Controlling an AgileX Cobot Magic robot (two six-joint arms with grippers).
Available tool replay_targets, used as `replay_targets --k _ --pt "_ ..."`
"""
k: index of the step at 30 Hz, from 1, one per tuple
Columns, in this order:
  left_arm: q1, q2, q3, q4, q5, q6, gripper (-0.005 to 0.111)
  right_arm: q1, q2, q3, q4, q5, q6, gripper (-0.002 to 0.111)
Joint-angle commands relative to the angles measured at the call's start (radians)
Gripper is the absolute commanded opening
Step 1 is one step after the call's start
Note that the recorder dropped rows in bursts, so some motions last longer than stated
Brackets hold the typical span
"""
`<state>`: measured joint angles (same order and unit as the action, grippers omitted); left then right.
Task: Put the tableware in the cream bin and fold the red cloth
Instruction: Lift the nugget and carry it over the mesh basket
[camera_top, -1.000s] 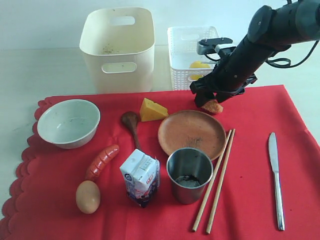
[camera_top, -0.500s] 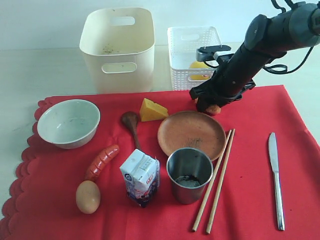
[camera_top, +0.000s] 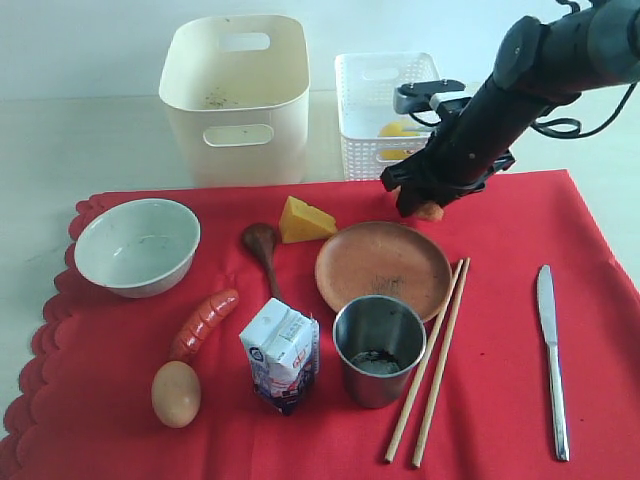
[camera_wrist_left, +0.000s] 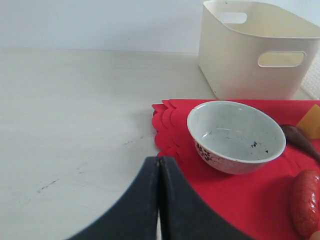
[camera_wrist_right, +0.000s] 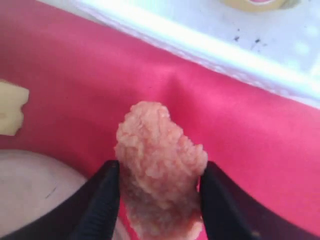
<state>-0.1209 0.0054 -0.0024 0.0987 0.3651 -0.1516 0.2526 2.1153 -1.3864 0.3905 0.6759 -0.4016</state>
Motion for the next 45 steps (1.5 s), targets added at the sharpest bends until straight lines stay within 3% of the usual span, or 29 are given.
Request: replay_targets --k 1,7,15,45 --pt "0.002 -0.005 0.002 -0.006 -0.009 -0.005 0.0 0.002 -0.08 0.006 -0.004 0.05 0.003 0.0" --pt "0.002 -0.005 0.002 -0.006 -0.009 -0.005 0.0 0.002 -0.245 0.006 -0.004 0.144 0.003 0.0" --pt "0.002 -0.005 0.002 -0.006 -0.009 -0.005 0.0 0.002 -0.396 -0.044 -0.002 0.085 0.003 0.0" --pt "0.002 -0.005 0.002 -0.006 -0.009 -0.005 0.0 0.002 0.115 -0.498 0.0 0.007 0.01 0.0"
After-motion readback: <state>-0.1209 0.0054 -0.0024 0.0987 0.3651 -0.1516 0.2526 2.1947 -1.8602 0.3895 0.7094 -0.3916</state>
